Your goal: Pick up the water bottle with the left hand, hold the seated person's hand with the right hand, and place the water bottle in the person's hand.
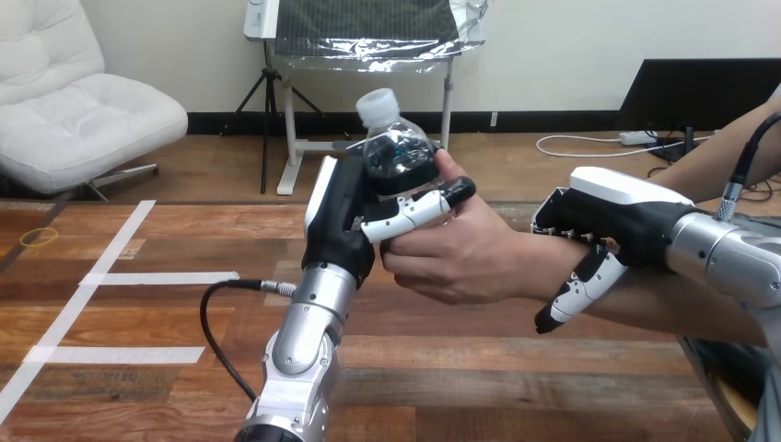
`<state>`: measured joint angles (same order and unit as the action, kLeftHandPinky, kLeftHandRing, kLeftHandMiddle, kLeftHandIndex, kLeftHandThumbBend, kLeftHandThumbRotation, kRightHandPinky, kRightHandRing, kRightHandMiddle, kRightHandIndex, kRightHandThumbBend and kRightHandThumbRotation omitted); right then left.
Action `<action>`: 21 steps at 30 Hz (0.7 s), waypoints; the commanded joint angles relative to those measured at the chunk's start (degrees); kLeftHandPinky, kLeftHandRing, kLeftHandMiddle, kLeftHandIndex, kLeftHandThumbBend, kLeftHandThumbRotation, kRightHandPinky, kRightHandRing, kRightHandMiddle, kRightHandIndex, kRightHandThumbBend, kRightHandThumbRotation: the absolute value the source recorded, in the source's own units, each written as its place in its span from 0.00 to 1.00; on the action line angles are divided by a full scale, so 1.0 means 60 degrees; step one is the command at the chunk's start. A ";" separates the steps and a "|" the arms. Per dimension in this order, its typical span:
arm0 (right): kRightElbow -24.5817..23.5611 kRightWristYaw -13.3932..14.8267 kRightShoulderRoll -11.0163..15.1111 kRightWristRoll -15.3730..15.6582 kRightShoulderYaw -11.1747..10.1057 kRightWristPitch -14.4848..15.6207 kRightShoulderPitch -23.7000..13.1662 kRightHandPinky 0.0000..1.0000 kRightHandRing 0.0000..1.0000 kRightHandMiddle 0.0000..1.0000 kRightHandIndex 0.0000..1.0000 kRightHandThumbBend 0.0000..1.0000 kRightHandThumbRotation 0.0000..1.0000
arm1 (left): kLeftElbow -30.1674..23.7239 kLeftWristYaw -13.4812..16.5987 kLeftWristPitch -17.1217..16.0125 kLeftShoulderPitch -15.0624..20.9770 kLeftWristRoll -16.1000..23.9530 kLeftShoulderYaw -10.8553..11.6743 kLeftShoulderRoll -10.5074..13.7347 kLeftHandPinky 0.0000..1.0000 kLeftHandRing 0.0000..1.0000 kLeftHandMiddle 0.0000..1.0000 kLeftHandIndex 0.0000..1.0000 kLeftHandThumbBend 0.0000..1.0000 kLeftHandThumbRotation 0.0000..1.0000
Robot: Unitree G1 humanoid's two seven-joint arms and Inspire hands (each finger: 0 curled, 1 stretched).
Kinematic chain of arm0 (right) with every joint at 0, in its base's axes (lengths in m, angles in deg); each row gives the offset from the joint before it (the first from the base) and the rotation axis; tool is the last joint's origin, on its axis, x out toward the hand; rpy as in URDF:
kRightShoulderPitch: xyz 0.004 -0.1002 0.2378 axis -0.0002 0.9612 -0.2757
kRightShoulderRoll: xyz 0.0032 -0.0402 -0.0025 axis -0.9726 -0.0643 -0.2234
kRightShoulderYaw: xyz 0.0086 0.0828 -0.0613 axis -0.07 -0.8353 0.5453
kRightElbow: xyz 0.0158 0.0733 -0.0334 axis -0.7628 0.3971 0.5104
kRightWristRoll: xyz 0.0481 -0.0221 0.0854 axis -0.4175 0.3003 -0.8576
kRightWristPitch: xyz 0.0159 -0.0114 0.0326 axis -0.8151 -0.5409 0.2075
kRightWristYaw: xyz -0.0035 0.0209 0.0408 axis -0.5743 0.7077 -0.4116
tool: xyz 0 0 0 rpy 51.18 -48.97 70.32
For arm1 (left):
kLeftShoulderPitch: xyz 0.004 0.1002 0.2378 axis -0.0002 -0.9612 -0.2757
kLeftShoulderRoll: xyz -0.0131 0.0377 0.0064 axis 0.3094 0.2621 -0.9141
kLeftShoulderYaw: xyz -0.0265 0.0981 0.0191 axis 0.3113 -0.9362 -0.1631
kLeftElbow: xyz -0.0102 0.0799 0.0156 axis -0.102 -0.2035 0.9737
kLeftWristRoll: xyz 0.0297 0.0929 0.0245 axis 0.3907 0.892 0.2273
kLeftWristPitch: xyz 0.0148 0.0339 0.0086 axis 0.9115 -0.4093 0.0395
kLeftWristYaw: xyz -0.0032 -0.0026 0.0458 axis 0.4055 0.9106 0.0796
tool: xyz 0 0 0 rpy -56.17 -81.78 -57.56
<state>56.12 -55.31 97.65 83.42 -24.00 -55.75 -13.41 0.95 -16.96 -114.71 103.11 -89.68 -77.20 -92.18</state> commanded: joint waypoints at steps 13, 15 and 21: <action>0.0074 -0.0595 0.0473 -0.0158 -0.0127 -0.0361 0.0160 0.47 0.57 0.63 0.69 1.00 0.71 | -0.2101 -0.0471 0.0370 -0.0705 0.0621 -0.0833 0.0089 0.81 0.83 0.82 0.83 0.91 0.81; 0.0076 -0.0637 0.0498 -0.0200 -0.0144 -0.0401 0.0179 0.50 0.60 0.66 0.72 1.00 0.74 | -0.2368 -0.0413 0.0433 -0.0851 0.0715 -0.0842 0.0176 0.84 0.85 0.83 0.84 0.90 0.86; 0.0066 -0.0609 0.0582 -0.0257 -0.0184 -0.0541 0.0274 0.52 0.62 0.69 0.75 1.00 0.77 | -0.3139 -0.0594 0.0611 -0.1294 0.0584 -0.0813 0.0357 0.89 0.87 0.84 0.85 0.92 0.95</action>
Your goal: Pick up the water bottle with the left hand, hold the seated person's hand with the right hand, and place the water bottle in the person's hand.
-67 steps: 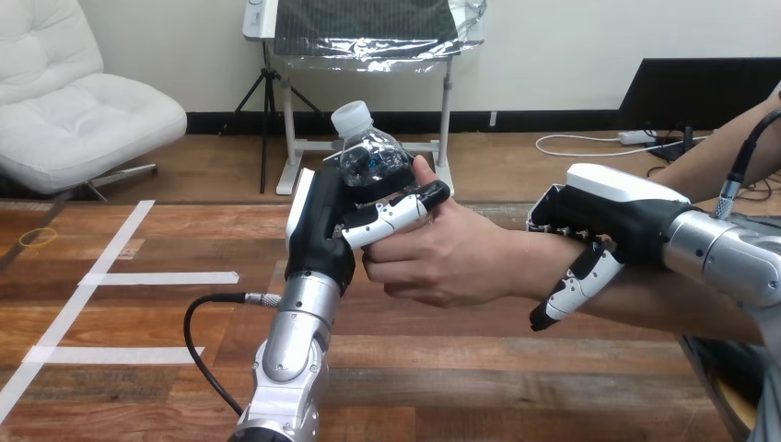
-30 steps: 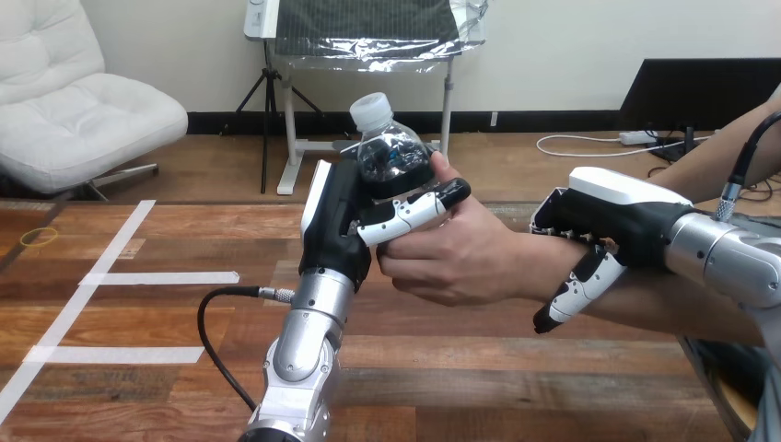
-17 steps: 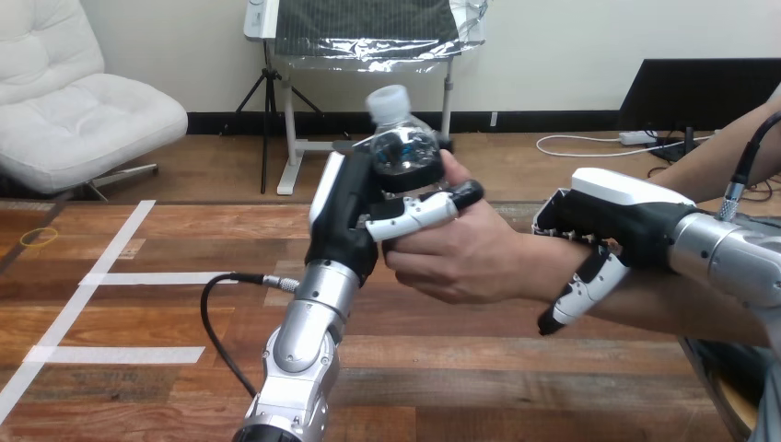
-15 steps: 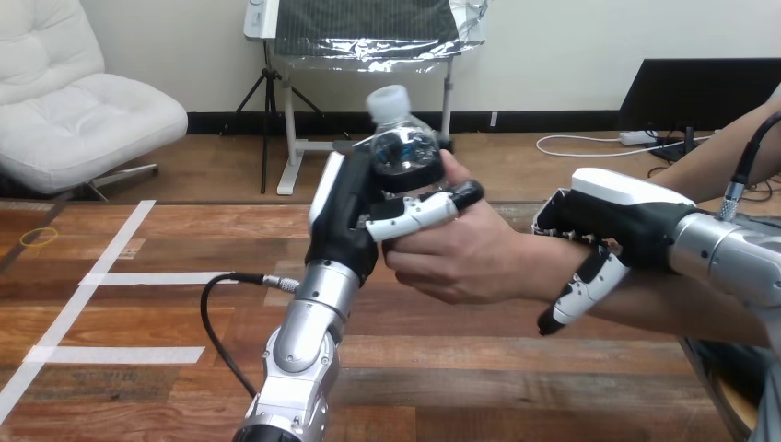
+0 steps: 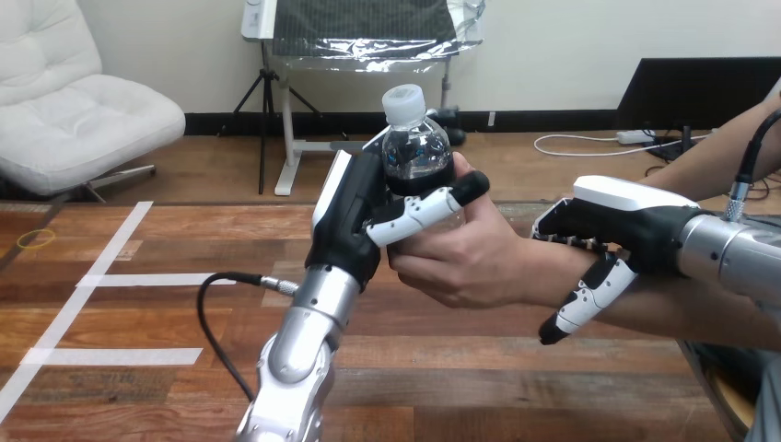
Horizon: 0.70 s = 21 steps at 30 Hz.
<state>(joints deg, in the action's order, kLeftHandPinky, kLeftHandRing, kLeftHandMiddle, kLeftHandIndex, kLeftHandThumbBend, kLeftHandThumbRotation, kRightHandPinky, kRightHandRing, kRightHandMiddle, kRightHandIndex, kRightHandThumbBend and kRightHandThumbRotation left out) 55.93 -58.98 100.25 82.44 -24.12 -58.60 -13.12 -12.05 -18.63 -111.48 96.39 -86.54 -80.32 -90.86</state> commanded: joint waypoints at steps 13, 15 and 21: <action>-0.0069 0.0043 0.0190 -0.0349 -0.0466 0.0074 0.0576 0.54 0.65 0.72 0.81 1.00 0.79 | -0.2545 -0.0522 0.0518 -0.1184 -0.0450 -0.0088 0.0355 0.86 0.86 0.84 0.85 0.91 1.00; -0.0138 0.0032 0.0181 -0.0398 -0.0548 0.0135 0.0659 0.55 0.65 0.72 0.82 1.00 0.79 | -0.2789 -0.0566 0.0573 -0.1359 -0.0530 -0.0057 0.0379 0.86 0.86 0.85 0.85 0.91 1.00; -0.0283 0.0014 0.0123 -0.0689 -0.0789 0.0295 0.0869 0.55 0.66 0.73 0.84 1.00 0.77 | -0.3534 -0.0560 0.0882 -0.1849 -0.0633 0.0006 0.0461 0.87 0.88 0.86 0.86 0.87 1.00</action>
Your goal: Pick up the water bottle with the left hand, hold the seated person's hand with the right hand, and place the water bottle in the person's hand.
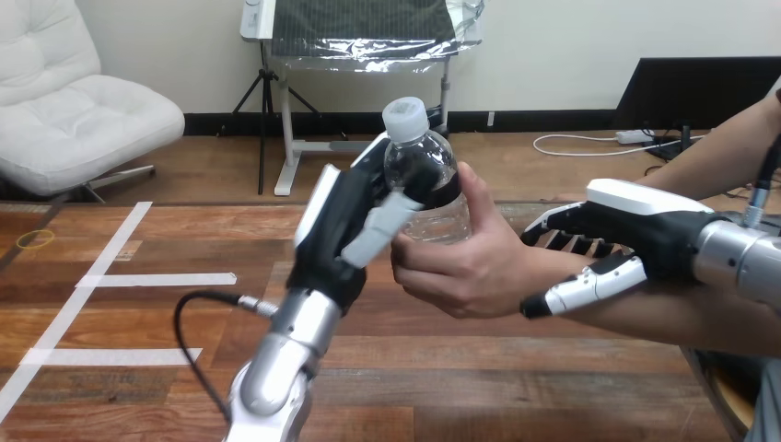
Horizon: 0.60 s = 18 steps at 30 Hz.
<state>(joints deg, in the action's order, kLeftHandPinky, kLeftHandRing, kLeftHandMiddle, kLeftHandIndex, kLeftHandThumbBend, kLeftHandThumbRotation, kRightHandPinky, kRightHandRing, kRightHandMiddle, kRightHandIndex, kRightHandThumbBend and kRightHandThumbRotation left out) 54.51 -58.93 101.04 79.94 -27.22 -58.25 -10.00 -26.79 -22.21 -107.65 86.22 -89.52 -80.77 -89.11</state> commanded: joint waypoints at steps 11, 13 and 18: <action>-0.0127 0.0037 0.0011 -0.0736 -0.0548 0.0171 0.0626 0.56 0.68 0.76 0.87 1.00 0.80 | -0.2331 0.0049 0.0709 -0.0990 -0.0361 0.0129 0.0315 0.90 0.91 0.88 0.87 0.85 1.00; -0.0158 0.0048 -0.0019 -0.0806 -0.0606 0.0280 0.0664 0.57 0.69 0.77 0.87 1.00 0.80 | -0.2560 0.0105 0.0779 -0.1157 -0.0340 0.0136 0.0342 0.90 0.90 0.88 0.87 0.85 1.00; -0.0210 0.0237 -0.0083 -0.0988 -0.0782 0.0178 0.0835 0.60 0.72 0.80 0.88 1.00 0.81 | -0.3045 0.0131 0.0909 -0.1534 -0.0377 0.0144 0.0431 0.90 0.90 0.88 0.87 0.86 1.00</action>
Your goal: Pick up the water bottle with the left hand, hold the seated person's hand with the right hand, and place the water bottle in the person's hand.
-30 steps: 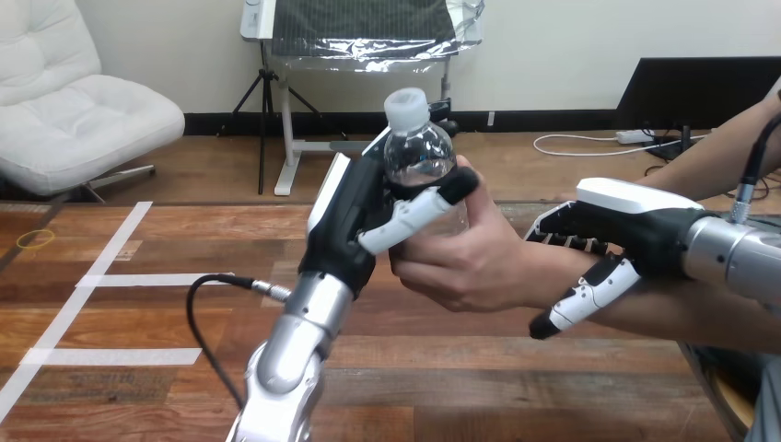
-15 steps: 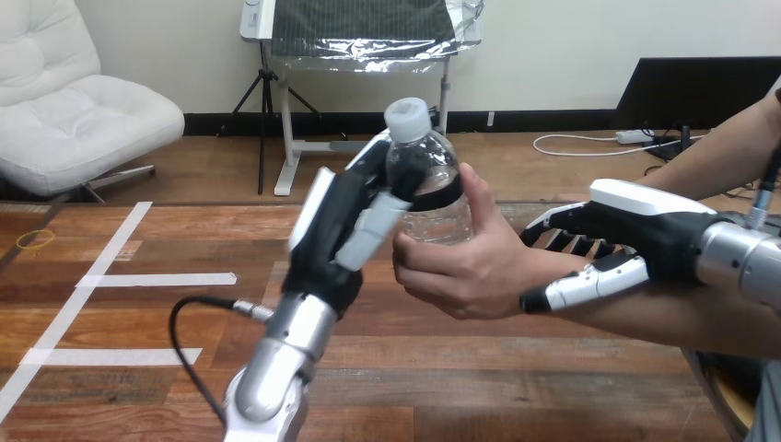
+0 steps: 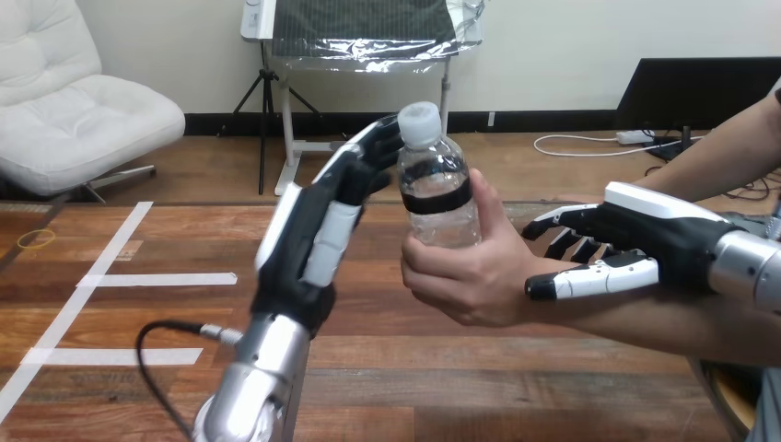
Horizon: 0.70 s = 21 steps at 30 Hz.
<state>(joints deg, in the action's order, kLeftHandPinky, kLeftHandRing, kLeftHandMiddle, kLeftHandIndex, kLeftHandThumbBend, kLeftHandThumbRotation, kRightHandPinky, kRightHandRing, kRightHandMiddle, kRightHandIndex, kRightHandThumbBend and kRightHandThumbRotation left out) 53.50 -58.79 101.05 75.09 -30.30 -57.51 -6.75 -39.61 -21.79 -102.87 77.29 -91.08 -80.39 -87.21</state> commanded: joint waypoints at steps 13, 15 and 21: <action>-0.0445 0.1862 -0.0549 -0.0073 -0.0741 -0.0133 0.0882 0.66 0.81 0.86 0.87 1.00 0.90 | -0.1800 0.0116 0.0577 -0.0712 -0.0405 0.0103 0.0207 0.90 0.91 0.89 0.88 0.87 0.99; -0.0556 0.2274 -0.0763 -0.0196 -0.0910 -0.0225 0.1021 0.67 0.82 0.86 0.87 1.00 0.93 | -0.2001 0.0105 0.0629 -0.0866 -0.0430 0.0106 0.0242 0.91 0.91 0.89 0.87 0.88 0.98; -0.0853 0.3115 -0.1274 -0.0549 -0.1291 -0.0455 0.1311 0.69 0.85 0.89 0.90 0.93 0.98 | -0.2405 0.0027 0.0681 -0.1202 -0.0529 0.0124 0.0344 0.93 0.92 0.90 0.88 0.87 0.99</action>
<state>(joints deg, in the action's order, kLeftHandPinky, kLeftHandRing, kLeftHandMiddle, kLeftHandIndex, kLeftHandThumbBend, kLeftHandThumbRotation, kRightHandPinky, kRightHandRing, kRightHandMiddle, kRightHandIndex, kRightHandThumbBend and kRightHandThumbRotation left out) 50.12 -43.80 96.67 73.41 -35.40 -59.37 0.13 -49.62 -21.34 -98.78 69.89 -93.03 -80.19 -85.82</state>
